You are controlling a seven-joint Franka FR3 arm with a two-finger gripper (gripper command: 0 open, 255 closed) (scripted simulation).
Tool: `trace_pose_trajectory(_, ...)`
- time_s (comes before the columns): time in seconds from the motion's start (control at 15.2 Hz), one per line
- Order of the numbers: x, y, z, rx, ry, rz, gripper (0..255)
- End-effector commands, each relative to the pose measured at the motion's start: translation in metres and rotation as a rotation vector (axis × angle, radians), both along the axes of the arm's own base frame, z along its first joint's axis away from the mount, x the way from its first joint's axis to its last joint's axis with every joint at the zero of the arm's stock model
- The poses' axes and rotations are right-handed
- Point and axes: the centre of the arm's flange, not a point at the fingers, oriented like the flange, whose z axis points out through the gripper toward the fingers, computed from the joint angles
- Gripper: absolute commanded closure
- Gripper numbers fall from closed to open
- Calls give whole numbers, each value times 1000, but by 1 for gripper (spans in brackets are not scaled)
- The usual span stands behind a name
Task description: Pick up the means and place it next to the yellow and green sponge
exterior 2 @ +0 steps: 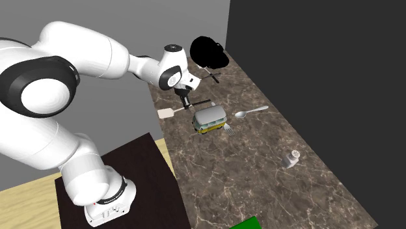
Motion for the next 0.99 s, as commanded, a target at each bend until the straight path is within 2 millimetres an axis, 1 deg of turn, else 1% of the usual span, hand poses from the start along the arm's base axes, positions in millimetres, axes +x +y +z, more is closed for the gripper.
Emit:
trace_pose_trajectory(0.0, 0, 0, 0, 0, 0, 0, 255)
trace_pose_trajectory(0.07, 0, 0, 0, 0, 0, 0, 255)
trace_pose_trajectory(0.92, 0, 0, 69, 0, 0, 0, 255)
